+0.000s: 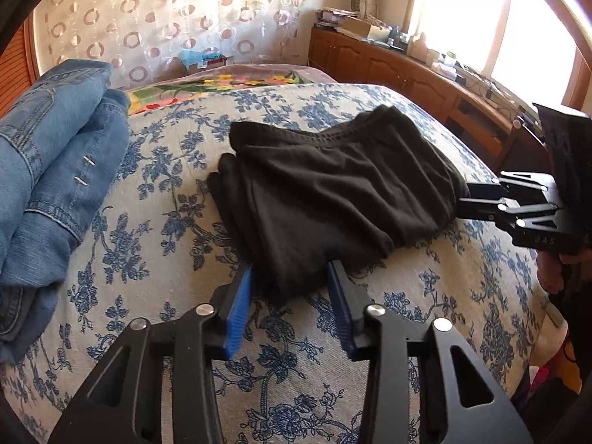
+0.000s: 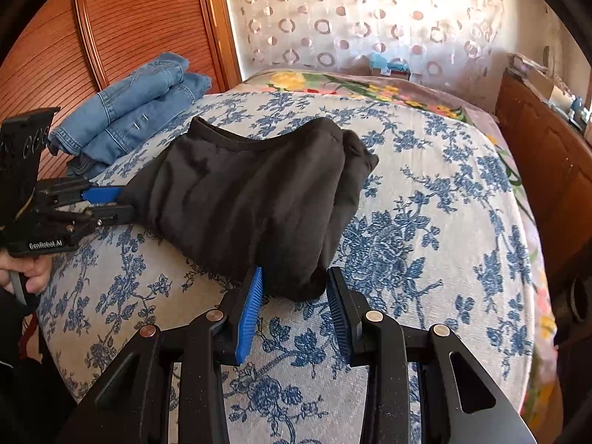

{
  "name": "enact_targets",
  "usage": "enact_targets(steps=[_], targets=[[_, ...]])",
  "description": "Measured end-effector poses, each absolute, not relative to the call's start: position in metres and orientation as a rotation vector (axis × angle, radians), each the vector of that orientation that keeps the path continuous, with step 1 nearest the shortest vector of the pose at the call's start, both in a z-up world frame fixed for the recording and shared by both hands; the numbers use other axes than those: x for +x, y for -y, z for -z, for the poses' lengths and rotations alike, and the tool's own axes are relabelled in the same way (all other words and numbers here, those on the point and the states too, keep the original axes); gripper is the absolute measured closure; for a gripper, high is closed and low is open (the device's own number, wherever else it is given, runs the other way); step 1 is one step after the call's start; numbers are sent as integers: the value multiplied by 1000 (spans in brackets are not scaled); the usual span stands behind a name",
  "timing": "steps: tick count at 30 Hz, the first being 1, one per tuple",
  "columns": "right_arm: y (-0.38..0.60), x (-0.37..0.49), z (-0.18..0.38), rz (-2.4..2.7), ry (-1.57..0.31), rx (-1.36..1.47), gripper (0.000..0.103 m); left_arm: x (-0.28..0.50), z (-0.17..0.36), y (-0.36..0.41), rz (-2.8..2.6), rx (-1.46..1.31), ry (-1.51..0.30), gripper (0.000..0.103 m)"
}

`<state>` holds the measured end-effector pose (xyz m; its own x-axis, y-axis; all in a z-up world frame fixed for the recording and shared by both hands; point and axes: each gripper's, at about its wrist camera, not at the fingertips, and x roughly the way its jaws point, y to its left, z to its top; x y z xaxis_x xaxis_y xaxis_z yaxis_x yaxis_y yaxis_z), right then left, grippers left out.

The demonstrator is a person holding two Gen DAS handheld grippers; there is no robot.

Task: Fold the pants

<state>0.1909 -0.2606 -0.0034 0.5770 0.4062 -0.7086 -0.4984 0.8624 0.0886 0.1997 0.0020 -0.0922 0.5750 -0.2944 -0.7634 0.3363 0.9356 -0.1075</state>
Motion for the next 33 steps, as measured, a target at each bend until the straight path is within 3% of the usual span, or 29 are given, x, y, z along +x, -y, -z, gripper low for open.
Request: enact_targets(steps=[3,7,9,33], targets=[[260,196,3,-538,-797,-127,67,200,93,-2,371,51,-876,73],[261,191,4,-567,-782,-96,89,197,90,-6,374,35,-859,90],[267,187,3,-555,-766,-75,91,193,88,-7,363,39,-847,94],[306,91,-6,-531,-709,-9,93,105,81,-12,357,40,-831,99]])
